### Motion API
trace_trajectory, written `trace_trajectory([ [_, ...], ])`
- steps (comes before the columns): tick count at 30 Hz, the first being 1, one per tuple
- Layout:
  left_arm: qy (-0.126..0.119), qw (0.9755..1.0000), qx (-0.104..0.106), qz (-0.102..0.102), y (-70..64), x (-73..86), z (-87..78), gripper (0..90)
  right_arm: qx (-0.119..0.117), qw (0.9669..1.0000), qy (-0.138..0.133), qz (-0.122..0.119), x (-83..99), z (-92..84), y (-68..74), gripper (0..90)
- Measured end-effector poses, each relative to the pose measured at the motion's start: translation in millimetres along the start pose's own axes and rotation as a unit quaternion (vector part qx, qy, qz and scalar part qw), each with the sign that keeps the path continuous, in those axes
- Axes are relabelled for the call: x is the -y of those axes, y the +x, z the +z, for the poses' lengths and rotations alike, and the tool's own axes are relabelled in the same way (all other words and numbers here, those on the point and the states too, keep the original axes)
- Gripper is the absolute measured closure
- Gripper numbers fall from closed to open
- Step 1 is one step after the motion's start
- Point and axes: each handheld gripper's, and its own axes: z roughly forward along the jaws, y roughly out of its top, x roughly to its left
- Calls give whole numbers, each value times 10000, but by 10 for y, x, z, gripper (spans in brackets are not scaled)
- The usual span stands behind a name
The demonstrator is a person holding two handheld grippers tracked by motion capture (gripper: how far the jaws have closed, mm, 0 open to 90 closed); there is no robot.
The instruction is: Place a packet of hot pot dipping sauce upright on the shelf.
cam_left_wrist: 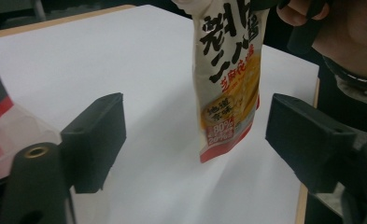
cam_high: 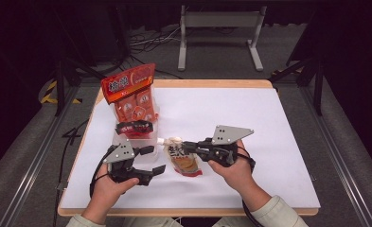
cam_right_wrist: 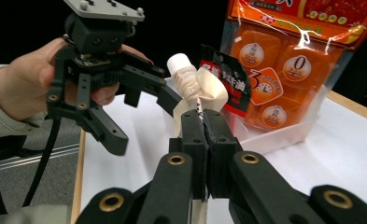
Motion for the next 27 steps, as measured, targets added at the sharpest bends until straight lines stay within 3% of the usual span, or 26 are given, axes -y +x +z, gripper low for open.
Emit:
trace_trajectory([
  [9, -114, 9996, 235, 76, -23, -63, 161, 265, -103, 9999, -81, -76, -17, 52, 70, 887],
  [15, -211, 9984, 509, 84, -22, -81, 316, 312, -104, 9998, -127, -82, -11, 61, 77, 887],
  [20, -227, 9979, 594, 139, -33, -108, 416, 393, -117, 9997, -195, -134, -6, 59, 86, 886],
  [27, -267, 9968, 737, 121, -8, -142, 425, 631, -75, 9995, -276, -106, 4, 41, 67, 884],
])
